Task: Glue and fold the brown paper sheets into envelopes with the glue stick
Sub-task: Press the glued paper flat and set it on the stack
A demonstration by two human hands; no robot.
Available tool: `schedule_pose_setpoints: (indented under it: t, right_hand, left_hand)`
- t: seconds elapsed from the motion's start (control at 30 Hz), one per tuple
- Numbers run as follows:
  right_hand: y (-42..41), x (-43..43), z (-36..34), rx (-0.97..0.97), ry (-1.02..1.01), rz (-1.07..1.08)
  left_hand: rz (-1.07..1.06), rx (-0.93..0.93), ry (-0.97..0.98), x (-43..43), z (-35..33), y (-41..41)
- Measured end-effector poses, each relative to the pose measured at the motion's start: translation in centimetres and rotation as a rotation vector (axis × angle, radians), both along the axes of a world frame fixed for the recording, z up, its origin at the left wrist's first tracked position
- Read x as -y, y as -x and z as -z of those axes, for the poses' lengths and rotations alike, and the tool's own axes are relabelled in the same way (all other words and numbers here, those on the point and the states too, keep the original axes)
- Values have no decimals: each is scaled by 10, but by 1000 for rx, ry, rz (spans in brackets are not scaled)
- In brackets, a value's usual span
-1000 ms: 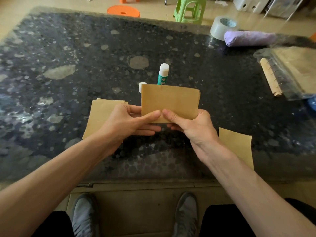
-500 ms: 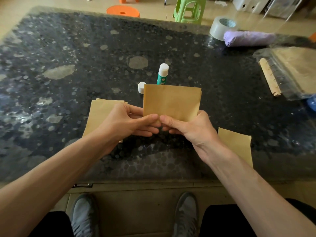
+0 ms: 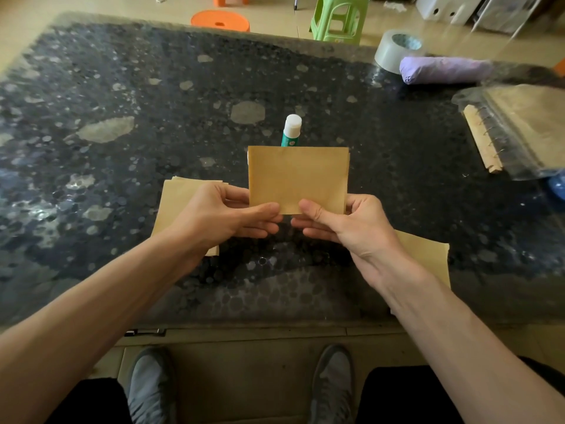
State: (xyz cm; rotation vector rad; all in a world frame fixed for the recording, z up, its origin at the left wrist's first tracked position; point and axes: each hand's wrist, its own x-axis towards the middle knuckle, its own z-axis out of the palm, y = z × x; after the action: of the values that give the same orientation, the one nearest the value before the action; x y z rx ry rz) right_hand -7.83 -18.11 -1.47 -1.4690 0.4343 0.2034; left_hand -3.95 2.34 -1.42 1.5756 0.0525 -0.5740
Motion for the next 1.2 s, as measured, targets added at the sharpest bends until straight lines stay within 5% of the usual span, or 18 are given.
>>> schedule_pose_setpoints:
  t: [1.2]
  right_hand:
    - [1,15,-7,35,-52,80]
  left_hand:
    - [-20,-54,-2,-12,1,-7]
